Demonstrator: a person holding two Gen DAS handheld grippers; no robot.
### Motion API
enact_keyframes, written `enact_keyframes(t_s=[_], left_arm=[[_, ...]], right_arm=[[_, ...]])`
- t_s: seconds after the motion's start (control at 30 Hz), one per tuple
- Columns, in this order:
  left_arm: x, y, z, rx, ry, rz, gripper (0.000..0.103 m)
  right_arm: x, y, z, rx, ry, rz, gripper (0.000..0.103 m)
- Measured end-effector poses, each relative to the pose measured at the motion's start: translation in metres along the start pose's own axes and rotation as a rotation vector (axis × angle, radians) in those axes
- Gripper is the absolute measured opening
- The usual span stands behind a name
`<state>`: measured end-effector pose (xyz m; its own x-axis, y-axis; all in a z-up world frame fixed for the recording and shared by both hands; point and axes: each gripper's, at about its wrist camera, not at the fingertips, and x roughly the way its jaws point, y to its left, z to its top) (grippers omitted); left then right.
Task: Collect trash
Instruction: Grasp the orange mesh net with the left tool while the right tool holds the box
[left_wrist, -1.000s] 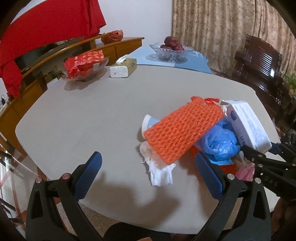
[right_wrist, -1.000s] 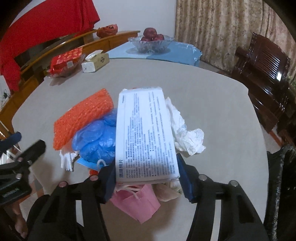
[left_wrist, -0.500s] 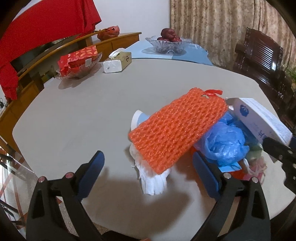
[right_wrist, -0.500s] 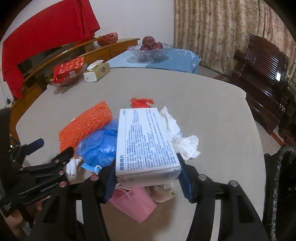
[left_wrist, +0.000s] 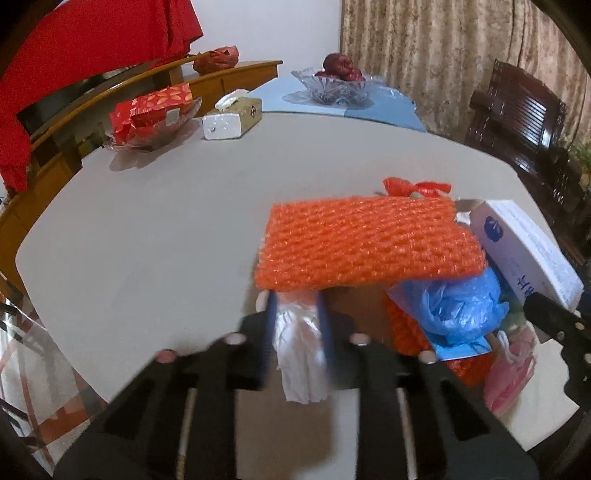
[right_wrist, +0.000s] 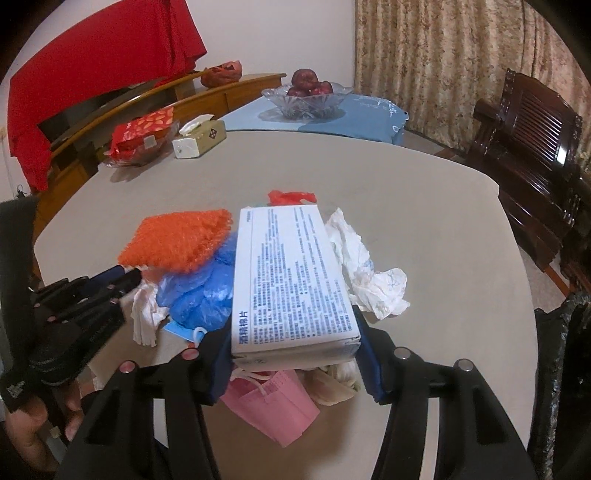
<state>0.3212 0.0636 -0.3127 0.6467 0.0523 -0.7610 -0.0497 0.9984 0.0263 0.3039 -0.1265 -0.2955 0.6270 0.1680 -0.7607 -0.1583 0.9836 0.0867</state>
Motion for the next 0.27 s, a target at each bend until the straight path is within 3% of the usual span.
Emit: enact_keyframes(t_s=[0.13, 0.2, 0.27], left_arm=[[-0.0084, 0.0033, 0.0, -0.015, -0.011, -0.03, 0.006], [-0.0099, 0.0032, -0.0004, -0.022, -0.005, -0.043, 0.011], [-0.0124, 0.0015, -0.0017, -0.029, -0.006, -0.051, 0.069]], right_arm=[[0.0002, -0.0011, -0.0011, 0.006, 0.0, 0.002, 0.056], [0.0007, -0.0016, -0.0017, 0.008, 0.0, 0.001, 0.056], [0.0007, -0.0018, -0.0018, 0.008, 0.001, 0.001, 0.056]])
